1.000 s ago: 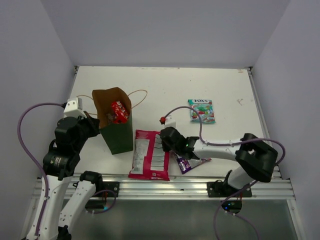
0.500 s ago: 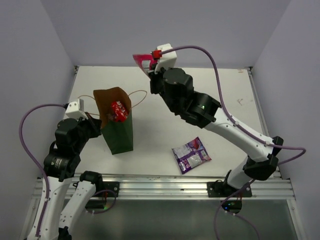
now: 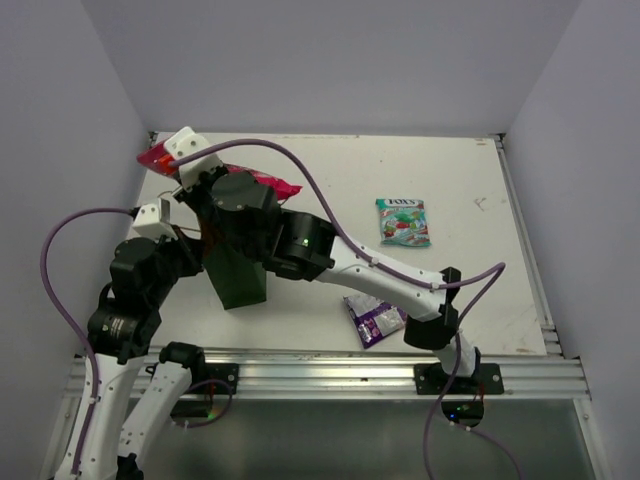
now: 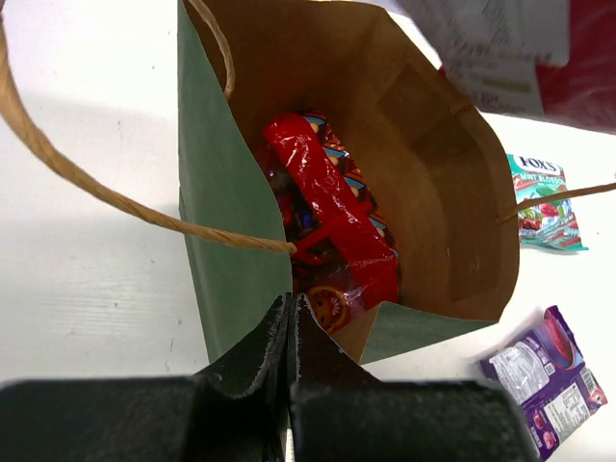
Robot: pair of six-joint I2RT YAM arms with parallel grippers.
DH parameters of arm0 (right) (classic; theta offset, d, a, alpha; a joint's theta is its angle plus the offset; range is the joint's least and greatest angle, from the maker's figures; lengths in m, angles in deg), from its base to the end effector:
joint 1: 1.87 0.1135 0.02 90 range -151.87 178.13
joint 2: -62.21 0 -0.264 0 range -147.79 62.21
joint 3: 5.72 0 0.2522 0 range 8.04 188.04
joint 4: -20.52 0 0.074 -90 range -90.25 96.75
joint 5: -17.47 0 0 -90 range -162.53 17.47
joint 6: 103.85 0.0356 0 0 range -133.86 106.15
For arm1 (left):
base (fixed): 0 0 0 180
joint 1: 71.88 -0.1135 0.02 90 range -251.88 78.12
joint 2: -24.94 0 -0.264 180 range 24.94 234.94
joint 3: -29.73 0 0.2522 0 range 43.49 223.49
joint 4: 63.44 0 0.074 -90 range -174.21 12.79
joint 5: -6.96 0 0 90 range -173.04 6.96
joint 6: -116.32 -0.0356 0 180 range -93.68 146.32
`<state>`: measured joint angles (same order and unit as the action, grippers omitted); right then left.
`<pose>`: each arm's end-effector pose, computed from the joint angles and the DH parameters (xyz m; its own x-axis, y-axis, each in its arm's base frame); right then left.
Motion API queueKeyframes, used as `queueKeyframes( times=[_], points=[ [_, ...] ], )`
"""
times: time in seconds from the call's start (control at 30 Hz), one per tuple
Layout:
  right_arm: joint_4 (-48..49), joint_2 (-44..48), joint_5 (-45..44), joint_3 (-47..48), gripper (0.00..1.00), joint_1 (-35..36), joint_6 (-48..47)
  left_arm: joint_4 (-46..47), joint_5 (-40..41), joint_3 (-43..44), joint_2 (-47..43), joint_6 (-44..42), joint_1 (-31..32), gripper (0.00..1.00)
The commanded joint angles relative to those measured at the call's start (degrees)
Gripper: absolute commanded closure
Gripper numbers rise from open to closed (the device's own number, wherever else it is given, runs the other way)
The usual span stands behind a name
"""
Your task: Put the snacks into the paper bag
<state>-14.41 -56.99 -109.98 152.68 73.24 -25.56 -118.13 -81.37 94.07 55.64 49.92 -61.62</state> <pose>0.1356 0.4257 0.5110 0.1428 -0.0899 -0.9857 -0.5948 0.7882 -0.1581 0.1037 -0.0177 0.3486 -0.3844 -0.3371 -0.8594 -0.0029 0.9314 -0.3640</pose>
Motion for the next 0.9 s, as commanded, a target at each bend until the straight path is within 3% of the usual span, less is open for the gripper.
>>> queueKeyframes(
  times=[0.0,0.17,0.4,0.6,0.77,0.87],
  points=[
    [7.19,3.09,-1.13,-0.93,1.00,-0.14,-2.97,-1.88,-1.14,-0.14,-0.37,-1.97,-0.15,1.00],
    [8.59,-0.07,-0.08,7.39,1.00,0.47,-4.81,-2.31,-1.14,-0.23,-0.81,-1.80,-0.15,1.00],
    [13.08,0.72,1.24,7.15,1.00,0.65,-5.79,-2.75,-0.79,-0.31,-1.08,-1.80,-0.15,1.00],
    [11.50,1.25,1.15,2.68,1.00,0.74,-2.63,-2.67,-0.88,-0.49,-0.90,-1.71,-0.15,1.00],
    [13.34,1.86,0.36,-8.13,1.00,0.65,-0.07,-2.49,-0.97,-0.84,-0.90,-1.62,-0.15,1.00],
    [14.58,-0.41,0.45,-8.24,1.00,0.39,1.24,-2.58,-1.14,-0.75,-0.73,-1.80,-0.15,1.00]
  ],
)
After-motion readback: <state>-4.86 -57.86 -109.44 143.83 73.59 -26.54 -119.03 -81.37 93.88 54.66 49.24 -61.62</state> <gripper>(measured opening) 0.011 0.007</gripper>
